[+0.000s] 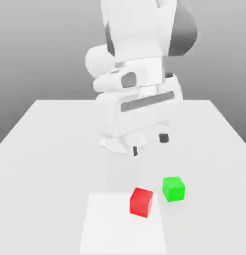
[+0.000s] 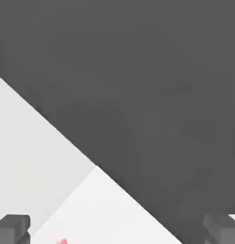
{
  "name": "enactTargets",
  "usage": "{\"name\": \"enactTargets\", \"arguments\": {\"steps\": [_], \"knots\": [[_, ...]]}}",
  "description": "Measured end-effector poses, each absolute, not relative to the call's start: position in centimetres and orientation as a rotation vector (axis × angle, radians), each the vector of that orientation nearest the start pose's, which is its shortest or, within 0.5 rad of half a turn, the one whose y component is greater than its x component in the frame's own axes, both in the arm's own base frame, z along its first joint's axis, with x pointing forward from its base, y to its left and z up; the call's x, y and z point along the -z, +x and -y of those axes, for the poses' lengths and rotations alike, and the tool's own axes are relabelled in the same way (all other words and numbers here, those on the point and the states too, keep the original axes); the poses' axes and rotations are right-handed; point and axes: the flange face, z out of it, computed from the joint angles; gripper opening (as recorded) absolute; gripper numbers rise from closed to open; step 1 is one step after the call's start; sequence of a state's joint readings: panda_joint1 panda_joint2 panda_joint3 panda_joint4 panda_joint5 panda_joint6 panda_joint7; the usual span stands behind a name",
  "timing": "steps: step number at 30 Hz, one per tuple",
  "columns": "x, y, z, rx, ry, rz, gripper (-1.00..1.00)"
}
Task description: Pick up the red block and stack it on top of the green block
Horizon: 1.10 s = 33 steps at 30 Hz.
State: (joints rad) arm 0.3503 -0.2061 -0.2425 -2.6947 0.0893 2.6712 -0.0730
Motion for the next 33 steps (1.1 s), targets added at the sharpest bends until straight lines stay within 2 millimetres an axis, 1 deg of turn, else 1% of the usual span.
{"name": "enactTargets", "arguments": {"steps": [4, 5, 6, 9, 14, 18, 19, 25, 26, 33], "knots": [[-24.0, 38.5, -5.1, 0.089, -3.069, 0.485, 0.00], [-22.5, 37.5, -5.1, 0.045, -3.074, 0.569, 0.00], [-21.6, 37.0, -5.0, 0.025, -3.074, 0.613, 0.00], [-19.9, 36.9, -5.1, 0.014, -3.073, 0.655, 0.00], [-17.4, 37.0, -5.0, 0.016, -3.074, 0.661, 0.00], [-15.0, 36.7, -5.0, 0.006, -3.074, 0.657, 0.00], [-14.5, 36.5, -5.0, 0.003, -3.074, 0.655, -1.00], [-14.2, 36.4, -5.0, -0.002, -3.073, 0.654, -1.00], [-14.4, 36.5, -5.0, 0.000, -3.073, 0.654, -1.00], [-18.2, 37.0, -5.0, 0.013, -3.074, 0.661, -1.00]]}}
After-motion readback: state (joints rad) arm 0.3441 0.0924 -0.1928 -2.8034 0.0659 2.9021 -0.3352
